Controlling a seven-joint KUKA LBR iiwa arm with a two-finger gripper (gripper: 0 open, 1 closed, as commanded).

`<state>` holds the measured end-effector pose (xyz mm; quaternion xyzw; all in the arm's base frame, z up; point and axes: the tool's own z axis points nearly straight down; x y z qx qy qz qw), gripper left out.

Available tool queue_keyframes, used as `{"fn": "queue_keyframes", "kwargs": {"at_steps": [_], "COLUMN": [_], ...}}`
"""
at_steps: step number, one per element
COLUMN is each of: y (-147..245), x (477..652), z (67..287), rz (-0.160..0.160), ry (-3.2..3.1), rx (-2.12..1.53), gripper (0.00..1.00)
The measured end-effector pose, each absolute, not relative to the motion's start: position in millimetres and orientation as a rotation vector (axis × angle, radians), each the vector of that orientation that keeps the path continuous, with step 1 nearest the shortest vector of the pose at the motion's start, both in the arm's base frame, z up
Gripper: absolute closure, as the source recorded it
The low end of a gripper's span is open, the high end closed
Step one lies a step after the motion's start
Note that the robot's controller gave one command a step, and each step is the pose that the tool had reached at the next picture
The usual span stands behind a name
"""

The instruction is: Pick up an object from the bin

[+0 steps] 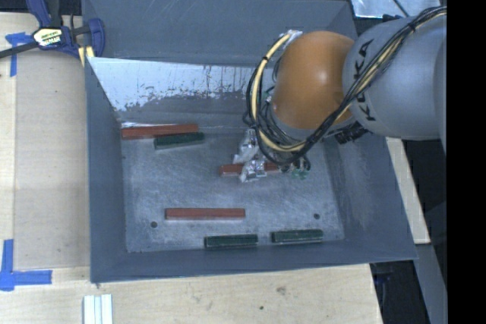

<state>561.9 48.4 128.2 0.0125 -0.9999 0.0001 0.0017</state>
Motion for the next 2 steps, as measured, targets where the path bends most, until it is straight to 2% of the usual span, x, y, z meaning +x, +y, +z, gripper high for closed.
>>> {"fn": "queue_keyframes", "kwargs": {"at_steps": [1, 2], "y": [47.4, 43.0], "x": [564.6, 553.4], "z": [170.6, 205.4], "rz": [-0.001, 0.001], "ry": [-3.148, -3.141], "rx": [0.036, 0.041], "gripper": [1.00, 1.00]}}
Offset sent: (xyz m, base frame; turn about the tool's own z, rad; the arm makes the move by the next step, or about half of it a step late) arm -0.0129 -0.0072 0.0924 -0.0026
